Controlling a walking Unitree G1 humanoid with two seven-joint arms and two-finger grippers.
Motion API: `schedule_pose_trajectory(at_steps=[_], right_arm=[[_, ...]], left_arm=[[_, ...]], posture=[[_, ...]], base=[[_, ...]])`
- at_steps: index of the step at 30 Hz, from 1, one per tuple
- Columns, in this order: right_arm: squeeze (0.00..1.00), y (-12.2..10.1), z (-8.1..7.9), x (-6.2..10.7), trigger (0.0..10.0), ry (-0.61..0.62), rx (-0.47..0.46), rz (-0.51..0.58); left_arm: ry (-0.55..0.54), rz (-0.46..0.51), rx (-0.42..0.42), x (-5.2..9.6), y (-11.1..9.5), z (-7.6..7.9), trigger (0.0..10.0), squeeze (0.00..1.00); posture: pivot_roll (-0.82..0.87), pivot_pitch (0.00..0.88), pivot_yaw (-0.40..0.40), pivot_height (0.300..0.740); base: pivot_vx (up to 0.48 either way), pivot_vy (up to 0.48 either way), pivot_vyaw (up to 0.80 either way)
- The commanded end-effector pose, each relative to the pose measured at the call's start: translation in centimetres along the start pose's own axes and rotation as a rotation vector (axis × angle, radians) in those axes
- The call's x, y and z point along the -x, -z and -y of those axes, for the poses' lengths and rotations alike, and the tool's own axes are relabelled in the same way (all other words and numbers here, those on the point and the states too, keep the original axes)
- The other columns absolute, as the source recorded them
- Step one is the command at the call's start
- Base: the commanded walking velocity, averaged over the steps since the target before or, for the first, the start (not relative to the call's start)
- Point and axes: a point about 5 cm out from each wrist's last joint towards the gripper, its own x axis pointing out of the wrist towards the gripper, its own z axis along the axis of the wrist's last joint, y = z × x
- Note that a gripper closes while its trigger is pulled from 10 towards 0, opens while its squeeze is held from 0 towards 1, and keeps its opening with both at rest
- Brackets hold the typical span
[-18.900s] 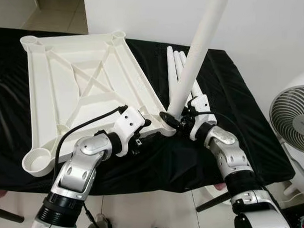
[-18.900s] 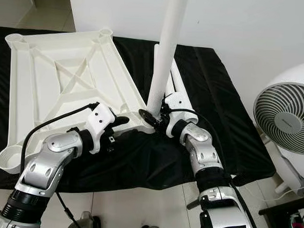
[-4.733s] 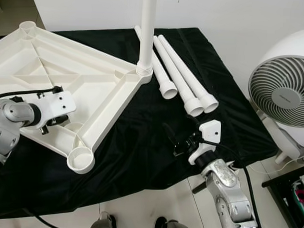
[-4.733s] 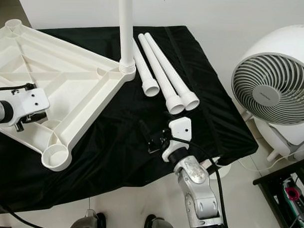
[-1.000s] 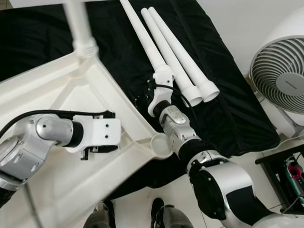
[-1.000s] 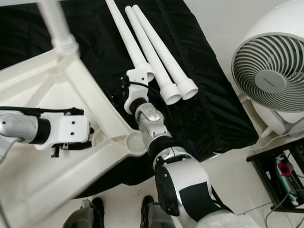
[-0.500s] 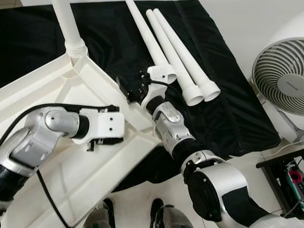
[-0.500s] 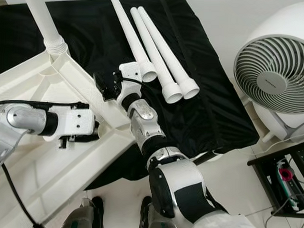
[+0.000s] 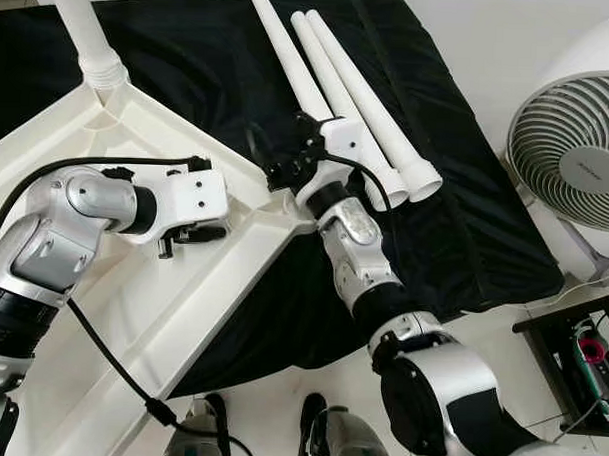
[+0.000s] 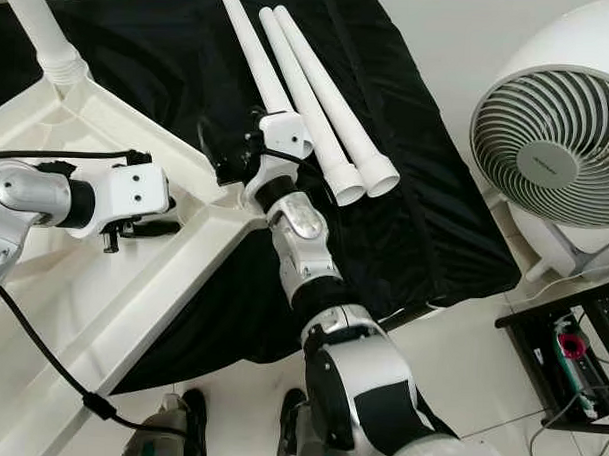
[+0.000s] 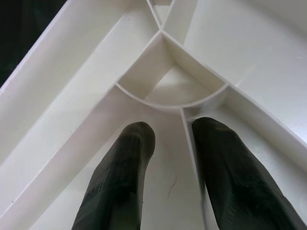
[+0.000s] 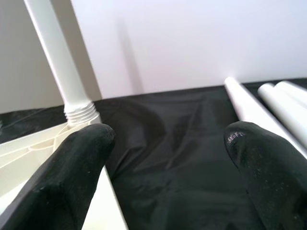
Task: Building children table
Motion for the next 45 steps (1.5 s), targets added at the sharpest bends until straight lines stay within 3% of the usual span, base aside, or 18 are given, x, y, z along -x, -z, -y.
schedule_pose_trajectory(at_steps=[1,8,9,16,17,22,27,31,32,33,34,41,45], right_arm=[[0.0,0.0,0.0,0.3,10.0,-0.011,-0.006,0.004],[0.0,-0.4,0.3,0.7,10.0,-0.007,0.007,0.018],[0.0,-0.6,0.6,1.0,10.0,0.001,0.013,0.026],[0.0,-2.0,1.3,1.9,10.0,0.021,0.022,0.058],[0.0,-2.2,1.5,2.1,10.0,0.022,0.026,0.064],[0.0,-2.4,1.9,2.7,10.0,0.031,0.043,0.06],[0.0,-2.4,2.6,3.2,10.0,0.048,0.055,0.048],[0.0,-2.5,2.8,3.5,10.0,0.062,0.059,0.041],[0.0,-2.5,2.8,3.5,10.0,0.062,0.059,0.041],[0.0,-2.8,3.1,4.1,10.0,0.08,0.069,0.034],[0.0,-2.9,3.2,4.3,10.0,0.087,0.074,0.03],[0.0,-3.6,4.0,5.5,10.0,0.141,0.097,0.03],[0.0,-4.0,4.6,6.7,10.0,0.186,0.117,0.023]], left_arm=[[-0.235,0.007,-0.01,0.1,0.0,-1.1,10.0,0.0],[-0.202,0.027,-0.011,-0.3,-0.1,-0.9,10.0,0.0],[-0.178,0.045,-0.003,-0.4,-0.3,-0.7,10.0,1.0],[-0.112,0.118,0.0,0.1,-0.9,-0.7,10.0,1.0],[-0.097,0.137,0.016,0.4,-1.1,-0.8,10.0,0.0],[-0.075,0.215,0.073,1.3,-1.8,-1.5,10.0,0.0],[-0.136,0.236,0.109,1.7,-1.8,-2.9,10.0,0.0],[-0.232,0.244,0.218,1.3,-1.6,-4.1,10.0,0.0],[-0.232,0.244,0.218,1.3,-1.6,-4.1,10.0,0.0],[-0.246,0.265,0.328,0.7,-1.7,-3.7,10.0,0.0],[-0.24,0.274,0.36,0.5,-1.7,-3.4,10.0,0.0],[-0.272,0.246,0.484,-0.5,-1.2,-1.8,10.0,0.0],[-0.355,0.251,0.624,-0.7,-0.9,-1.6,10.0,0.0]], posture=[[0.15,0.247,-0.051,0.74],[0.15,0.244,-0.045,0.74],[0.15,0.245,-0.043,0.74],[0.15,0.237,-0.034,0.74],[0.15,0.235,-0.032,0.74],[0.14,0.229,-0.029,0.74],[0.14,0.221,-0.029,0.74],[0.14,0.217,-0.029,0.74],[0.14,0.217,-0.029,0.74],[0.13,0.211,-0.028,0.74],[0.13,0.211,-0.028,0.74],[0.14,0.207,-0.031,0.74],[0.14,0.204,-0.039,0.74]], base=[[0.0,0.0,0.0],[0.0,0.0,0.0],[0.0,0.0,0.0],[0.0,0.0,0.0],[0.0,0.0,0.0],[0.0,0.0,0.0],[0.0,0.0,0.0],[0.0,0.0,0.0],[0.0,0.0,0.0],[0.0,0.0,0.0],[0.0,0.0,0.0],[0.0,0.0,0.0],[0.0,0.0,0.0]])
